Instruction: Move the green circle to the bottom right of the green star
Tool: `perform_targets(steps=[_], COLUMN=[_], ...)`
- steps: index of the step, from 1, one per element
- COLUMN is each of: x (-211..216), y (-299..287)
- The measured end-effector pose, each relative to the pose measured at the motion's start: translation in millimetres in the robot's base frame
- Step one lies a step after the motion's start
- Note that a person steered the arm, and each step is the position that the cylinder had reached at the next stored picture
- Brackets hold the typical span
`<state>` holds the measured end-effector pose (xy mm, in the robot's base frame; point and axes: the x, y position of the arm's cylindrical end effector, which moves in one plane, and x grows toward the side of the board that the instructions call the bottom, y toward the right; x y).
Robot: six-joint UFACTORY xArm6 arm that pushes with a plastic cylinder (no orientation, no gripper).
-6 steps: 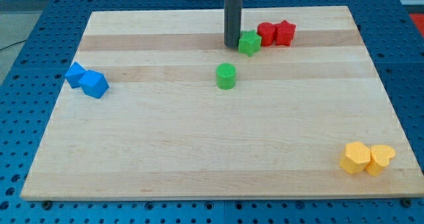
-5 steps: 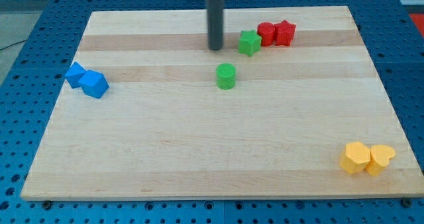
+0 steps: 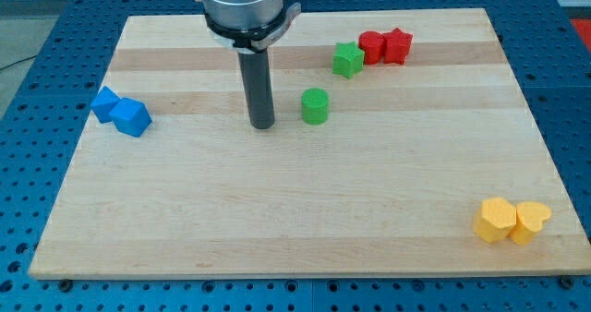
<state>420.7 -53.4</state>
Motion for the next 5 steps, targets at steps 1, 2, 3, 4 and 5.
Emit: perform_targets(steps=[1, 2, 3, 4, 5], x=[-27.8, -30.1, -30.1, -23.8, -9.8], y=[14.4, 65.1, 145.9, 121.2, 54.5])
